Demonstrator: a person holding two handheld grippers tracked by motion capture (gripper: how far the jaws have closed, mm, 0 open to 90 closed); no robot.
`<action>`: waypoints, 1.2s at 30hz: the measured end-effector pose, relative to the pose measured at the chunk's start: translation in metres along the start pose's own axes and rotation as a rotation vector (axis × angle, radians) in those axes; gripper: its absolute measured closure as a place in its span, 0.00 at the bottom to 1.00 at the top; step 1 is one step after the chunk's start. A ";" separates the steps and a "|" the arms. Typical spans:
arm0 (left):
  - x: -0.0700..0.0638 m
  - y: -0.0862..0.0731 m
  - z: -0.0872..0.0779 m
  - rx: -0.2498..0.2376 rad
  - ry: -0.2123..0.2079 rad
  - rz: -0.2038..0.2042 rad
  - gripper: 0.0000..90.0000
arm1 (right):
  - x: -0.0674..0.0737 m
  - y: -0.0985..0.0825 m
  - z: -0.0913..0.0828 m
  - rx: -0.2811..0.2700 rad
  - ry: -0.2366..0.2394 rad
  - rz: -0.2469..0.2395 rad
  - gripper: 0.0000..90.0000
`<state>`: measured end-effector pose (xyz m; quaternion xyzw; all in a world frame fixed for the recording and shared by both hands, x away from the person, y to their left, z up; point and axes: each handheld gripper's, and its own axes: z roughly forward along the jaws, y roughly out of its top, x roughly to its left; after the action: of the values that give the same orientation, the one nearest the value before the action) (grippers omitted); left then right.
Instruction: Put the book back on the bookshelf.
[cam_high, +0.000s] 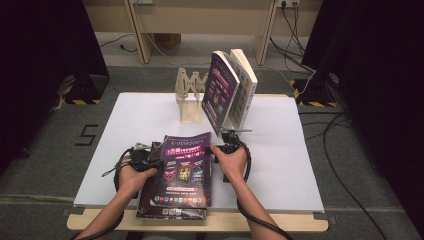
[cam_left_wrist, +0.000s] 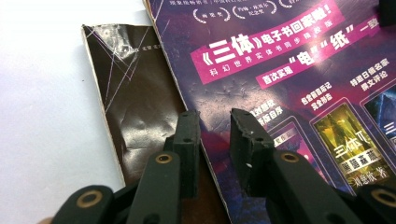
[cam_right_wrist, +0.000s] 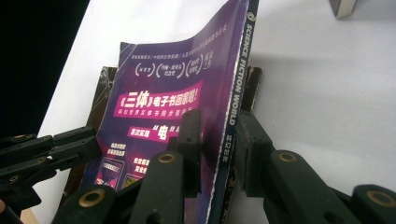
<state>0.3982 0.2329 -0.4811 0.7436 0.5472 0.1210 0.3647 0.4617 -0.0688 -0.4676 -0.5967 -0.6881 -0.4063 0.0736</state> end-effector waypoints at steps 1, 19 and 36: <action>0.000 0.000 0.000 0.001 0.000 0.000 0.80 | 0.000 0.000 0.000 0.002 0.001 -0.001 0.83; 0.004 -0.005 -0.009 -0.056 -0.017 -0.010 0.71 | 0.010 0.004 -0.017 -0.045 0.079 -0.028 0.94; 0.007 -0.010 -0.021 -0.096 0.002 -0.028 0.58 | 0.017 0.008 -0.045 -0.149 0.077 -0.085 0.94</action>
<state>0.3814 0.2495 -0.4751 0.7174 0.5515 0.1425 0.4011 0.4463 -0.0852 -0.4241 -0.5545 -0.6773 -0.4819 0.0382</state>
